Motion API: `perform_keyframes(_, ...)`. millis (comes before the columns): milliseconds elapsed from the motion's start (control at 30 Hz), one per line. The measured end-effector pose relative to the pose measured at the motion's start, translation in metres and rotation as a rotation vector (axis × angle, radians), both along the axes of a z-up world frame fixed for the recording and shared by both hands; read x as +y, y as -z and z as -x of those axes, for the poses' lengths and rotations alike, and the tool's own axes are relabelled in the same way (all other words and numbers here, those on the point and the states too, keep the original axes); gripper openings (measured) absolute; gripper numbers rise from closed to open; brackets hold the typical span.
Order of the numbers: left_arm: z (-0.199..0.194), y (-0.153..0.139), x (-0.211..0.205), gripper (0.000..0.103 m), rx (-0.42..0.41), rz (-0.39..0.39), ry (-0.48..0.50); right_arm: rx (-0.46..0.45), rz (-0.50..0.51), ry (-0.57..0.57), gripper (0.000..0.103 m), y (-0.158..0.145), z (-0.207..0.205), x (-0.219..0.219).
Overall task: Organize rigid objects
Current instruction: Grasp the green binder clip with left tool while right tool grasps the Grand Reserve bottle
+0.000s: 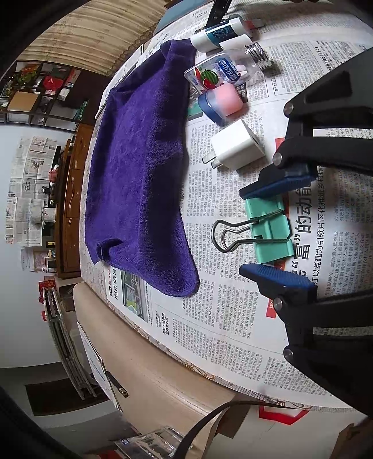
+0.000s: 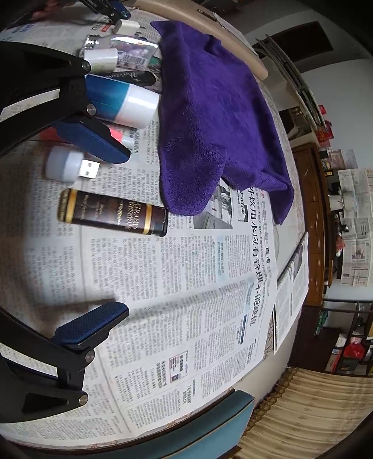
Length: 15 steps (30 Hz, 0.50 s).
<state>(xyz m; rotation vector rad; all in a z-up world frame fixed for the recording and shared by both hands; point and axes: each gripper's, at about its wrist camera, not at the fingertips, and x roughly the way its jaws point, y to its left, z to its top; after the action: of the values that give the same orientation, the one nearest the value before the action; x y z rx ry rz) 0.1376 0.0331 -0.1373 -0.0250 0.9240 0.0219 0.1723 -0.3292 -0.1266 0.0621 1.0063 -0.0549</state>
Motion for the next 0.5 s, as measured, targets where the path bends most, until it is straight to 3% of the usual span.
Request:
perform_keyframes(333, 0.001, 0.0, 0.001, 0.041, 0.001, 0.002, 0.001, -0.02, 0.064, 0.027, 0.076, 0.003, -0.001, 0.011)
perform_keyframes(500, 0.001, 0.0, 0.0, 0.041, 0.002, 0.011, 0.001, -0.018, 0.064, -0.003, 0.052, -0.001, 0.006, 0.018)
